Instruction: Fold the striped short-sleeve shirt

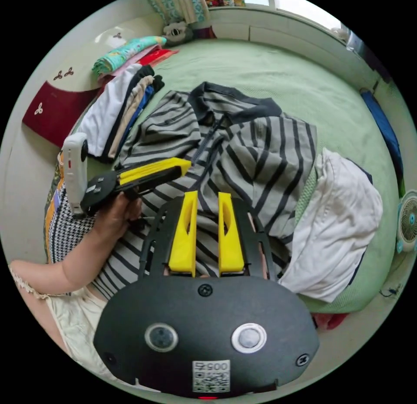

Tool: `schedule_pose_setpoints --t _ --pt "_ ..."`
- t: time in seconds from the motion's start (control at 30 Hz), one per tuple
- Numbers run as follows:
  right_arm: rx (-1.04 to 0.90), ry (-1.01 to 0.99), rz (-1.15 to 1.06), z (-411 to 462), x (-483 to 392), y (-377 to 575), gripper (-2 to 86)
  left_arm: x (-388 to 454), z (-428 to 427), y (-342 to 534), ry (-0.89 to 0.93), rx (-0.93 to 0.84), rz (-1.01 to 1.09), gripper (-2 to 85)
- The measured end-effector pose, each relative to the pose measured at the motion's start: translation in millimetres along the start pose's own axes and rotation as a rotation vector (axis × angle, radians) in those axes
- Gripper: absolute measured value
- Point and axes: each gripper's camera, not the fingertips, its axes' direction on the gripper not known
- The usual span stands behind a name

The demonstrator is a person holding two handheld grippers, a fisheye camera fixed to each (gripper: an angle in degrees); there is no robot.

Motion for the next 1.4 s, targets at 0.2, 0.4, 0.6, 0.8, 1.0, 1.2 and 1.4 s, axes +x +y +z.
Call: schedule_pose_setpoints --t 0.2,0.4,0.6,0.8,1.0,1.2,1.4 --pt "0.113 0.053 0.09 -33.1 32.1 -29.2 8.7 4.0 11.7 -5.8 -0.001 -0.029 0.019 -0.6" --pt "0.161 0.069 0.212 -29.1 59.9 -80.2 8.5 6.3 23.0 -13.1 0.001 -0.062 0.026 -0.6" --pt "0.106 -0.082 0.136 16.4 26.9 -132.0 8.6 0.1 26.1 -23.7 -0.053 -0.087 0.016 -0.6" --pt "-0.11 0.134 0.12 86.8 -2.5 -153.4 6.4 -18.5 18.9 -27.7 -0.037 -0.074 -0.039 -0.6" --pt "0.087 0.053 0.131 42.7 -7.5 -138.0 4.0 -22.1 10.5 -25.8 -0.033 -0.06 -0.047 -0.6" --pt "0.118 -0.083 0.084 17.6 -23.0 -126.6 4.6 -23.5 1.0 -18.5 -0.028 -0.047 -0.061 -0.5" --pt "0.144 -0.035 0.101 -6.1 -12.0 -91.5 4.5 -18.0 -11.8 -8.6 -0.022 -0.036 -0.036 -0.5"
